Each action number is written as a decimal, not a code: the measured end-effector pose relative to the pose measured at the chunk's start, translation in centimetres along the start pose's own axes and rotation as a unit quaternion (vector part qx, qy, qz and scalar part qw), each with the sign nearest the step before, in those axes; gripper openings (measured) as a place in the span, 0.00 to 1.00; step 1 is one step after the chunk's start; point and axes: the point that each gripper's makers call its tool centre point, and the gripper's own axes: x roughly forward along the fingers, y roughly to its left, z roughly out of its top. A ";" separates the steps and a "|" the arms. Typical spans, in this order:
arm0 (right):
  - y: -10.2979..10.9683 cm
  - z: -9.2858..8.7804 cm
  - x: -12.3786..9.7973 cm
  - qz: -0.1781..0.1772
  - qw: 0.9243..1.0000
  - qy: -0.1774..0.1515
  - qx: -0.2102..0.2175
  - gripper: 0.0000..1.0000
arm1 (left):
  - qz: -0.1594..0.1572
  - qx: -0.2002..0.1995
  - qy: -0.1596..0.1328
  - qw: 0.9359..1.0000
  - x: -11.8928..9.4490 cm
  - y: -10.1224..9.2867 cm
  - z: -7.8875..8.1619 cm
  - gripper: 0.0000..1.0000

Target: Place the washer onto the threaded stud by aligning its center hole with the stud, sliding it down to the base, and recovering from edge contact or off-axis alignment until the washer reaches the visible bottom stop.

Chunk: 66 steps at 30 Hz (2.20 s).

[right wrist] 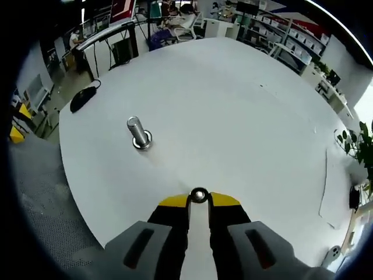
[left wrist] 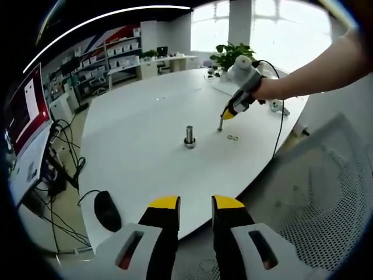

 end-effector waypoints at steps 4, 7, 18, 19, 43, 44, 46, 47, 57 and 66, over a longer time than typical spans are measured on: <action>0.0 -0.2 0.4 0.003 1.000 0.006 -0.002 0.14 | -0.001 0.000 0.000 1.000 0.0 0.0 0.0 0.19; 0.3 -0.2 0.7 0.005 1.000 0.011 -0.007 0.14 | -0.001 -0.001 0.001 1.000 0.0 0.0 0.0 0.19; 0.6 -1.3 2.5 0.013 0.999 0.038 -0.016 0.14 | -0.002 -0.001 0.005 1.000 0.1 0.0 -0.2 0.18; 0.6 -1.4 2.6 0.013 0.999 0.041 -0.015 0.14 | -0.002 -0.001 0.006 1.000 0.1 0.0 -0.2 0.18; 0.8 -3.5 4.0 0.019 0.998 0.057 0.010 0.18 | 0.001 0.000 0.013 1.000 0.2 0.1 -0.5 0.18; 0.7 -3.6 4.0 0.020 0.998 0.058 0.005 0.18 | 0.002 0.000 0.013 1.000 0.2 0.1 -0.5 0.18; 0.5 -4.0 3.9 0.021 0.998 0.061 -0.003 0.18 | 0.002 0.000 0.013 1.000 0.2 0.1 -0.5 0.18; 0.4 -4.2 3.8 0.020 0.998 0.061 -0.002 0.18 | 0.002 0.000 0.013 1.000 0.2 0.1 -0.5 0.18; 1.3 -5.9 2.0 0.032 0.998 0.058 -0.002 0.19 | 0.004 0.002 0.013 1.000 0.1 0.1 -0.5 0.18; 3.0 -7.0 1.3 0.051 0.997 0.063 -0.006 0.20 | 0.005 0.004 0.014 1.000 0.1 0.1 -0.5 0.18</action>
